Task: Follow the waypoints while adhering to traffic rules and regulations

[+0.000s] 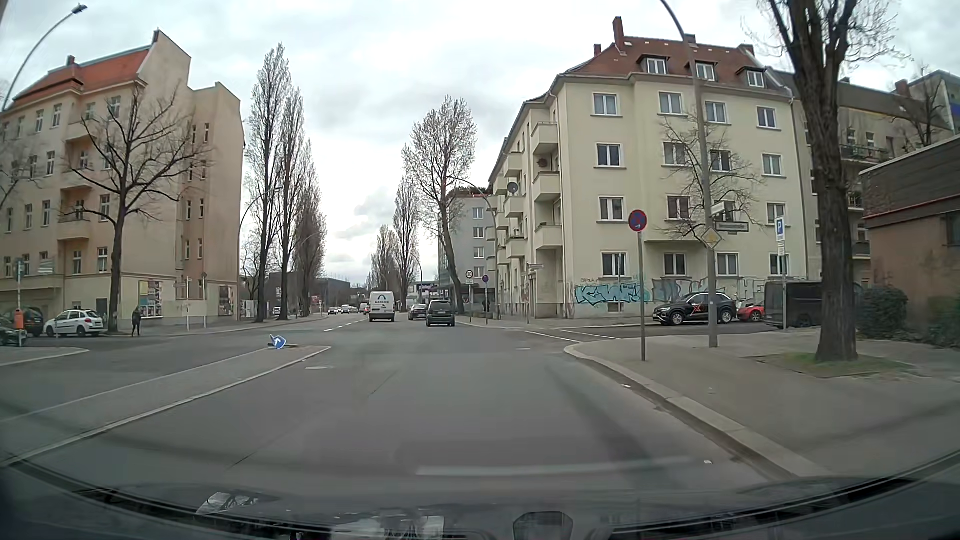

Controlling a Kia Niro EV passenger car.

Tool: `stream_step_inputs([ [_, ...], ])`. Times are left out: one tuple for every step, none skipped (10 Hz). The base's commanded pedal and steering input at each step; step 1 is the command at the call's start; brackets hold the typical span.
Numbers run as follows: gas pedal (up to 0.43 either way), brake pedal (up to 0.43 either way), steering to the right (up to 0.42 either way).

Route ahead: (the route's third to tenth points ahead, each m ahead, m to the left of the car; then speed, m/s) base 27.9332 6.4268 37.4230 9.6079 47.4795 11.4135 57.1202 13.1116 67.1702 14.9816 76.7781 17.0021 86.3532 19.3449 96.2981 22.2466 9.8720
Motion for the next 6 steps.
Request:
stream_step_inputs([
  [0.0,0.012,-0.012],
  [0.0,0.012,-0.012],
  [0.0,0.012,-0.012],
  [0.0,0.012,-0.012],
  [0.0,0.012,-0.012],
  [0.0,0.012,-0.014],
])
